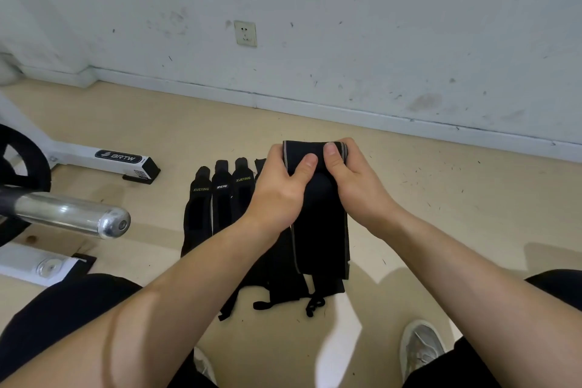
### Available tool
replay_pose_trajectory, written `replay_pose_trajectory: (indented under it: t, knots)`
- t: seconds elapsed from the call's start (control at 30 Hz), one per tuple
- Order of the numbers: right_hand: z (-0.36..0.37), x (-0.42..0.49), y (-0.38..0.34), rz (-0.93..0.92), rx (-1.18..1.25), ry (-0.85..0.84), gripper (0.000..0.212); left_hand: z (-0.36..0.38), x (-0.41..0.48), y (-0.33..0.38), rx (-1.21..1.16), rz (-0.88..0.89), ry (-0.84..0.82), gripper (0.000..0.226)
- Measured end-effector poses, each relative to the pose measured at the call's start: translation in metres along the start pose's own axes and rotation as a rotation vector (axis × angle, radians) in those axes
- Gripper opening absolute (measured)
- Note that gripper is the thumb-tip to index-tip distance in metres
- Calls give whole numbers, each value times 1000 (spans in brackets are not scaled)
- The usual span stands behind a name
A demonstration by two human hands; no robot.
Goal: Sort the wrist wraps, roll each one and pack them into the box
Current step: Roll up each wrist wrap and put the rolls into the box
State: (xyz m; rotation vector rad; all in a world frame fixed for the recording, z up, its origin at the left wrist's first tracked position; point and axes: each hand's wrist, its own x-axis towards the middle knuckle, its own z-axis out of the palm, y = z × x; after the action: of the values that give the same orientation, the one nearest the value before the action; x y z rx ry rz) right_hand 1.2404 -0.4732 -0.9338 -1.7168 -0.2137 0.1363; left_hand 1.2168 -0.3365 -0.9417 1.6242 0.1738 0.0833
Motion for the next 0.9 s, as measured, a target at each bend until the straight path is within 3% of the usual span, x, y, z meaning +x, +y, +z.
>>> replay_pose_trajectory:
  t: [0.1,0.27,0.43,0.6,0.7,0.8,0.9]
  knots:
    - [-3,4,-3,-2,58,1,17,-5,3,4,-28,-9,-67,32]
    - [-5,2,-5,-99,-18,-20,1,-2,0,14,-262,-167,-117,61]
    - [-7,1,-5,-7,116,-113,7,-9,2,16,-266,-185,-65,35]
    - [-8,4,-8,94,163,-94,19,-10,2,16,-230,-107,-146,21]
    - [-9,6,-6,59,161,-87,15,-10,3,14,-240,-111,-136,30]
    - [-11,6,-6,41,197,-97,12,-11,3,17,-276,-183,-118,54]
    - [-10,3,-5,21,182,-103,12,-14,6,16,-226,-186,-147,50]
